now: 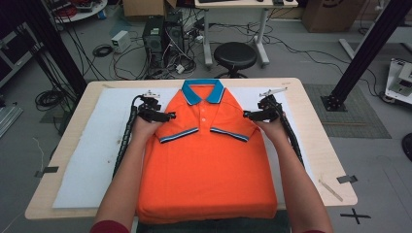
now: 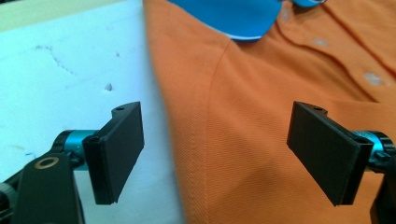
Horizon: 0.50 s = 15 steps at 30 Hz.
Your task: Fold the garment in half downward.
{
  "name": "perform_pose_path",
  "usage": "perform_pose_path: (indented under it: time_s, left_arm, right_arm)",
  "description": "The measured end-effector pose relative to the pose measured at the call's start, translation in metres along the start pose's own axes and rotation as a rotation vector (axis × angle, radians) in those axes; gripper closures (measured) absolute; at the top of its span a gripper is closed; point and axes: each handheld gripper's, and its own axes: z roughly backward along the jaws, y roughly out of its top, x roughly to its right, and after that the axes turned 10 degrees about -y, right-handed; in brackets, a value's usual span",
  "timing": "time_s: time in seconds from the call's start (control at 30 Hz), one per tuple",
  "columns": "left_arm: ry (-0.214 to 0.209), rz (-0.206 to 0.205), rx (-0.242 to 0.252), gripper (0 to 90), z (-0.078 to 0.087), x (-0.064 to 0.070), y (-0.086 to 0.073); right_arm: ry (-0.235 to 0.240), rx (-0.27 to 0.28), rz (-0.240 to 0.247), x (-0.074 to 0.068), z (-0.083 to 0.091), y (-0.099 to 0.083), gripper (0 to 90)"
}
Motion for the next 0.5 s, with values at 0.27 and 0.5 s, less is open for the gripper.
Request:
perform_pose_path:
  time_s: [0.27,0.5]
  left_arm:
    - [0.01,0.031,-0.045,18.9,-0.014,-0.011,-0.002]
    - [0.049,0.016,-0.067,21.1,-0.019,-0.01,0.002]
  right_arm:
    - [-0.019,-0.072,0.026,-0.009,-0.031,0.01,18.9]
    - [-0.029,-0.132,0.027,-0.009,-0.045,0.01,30.7]
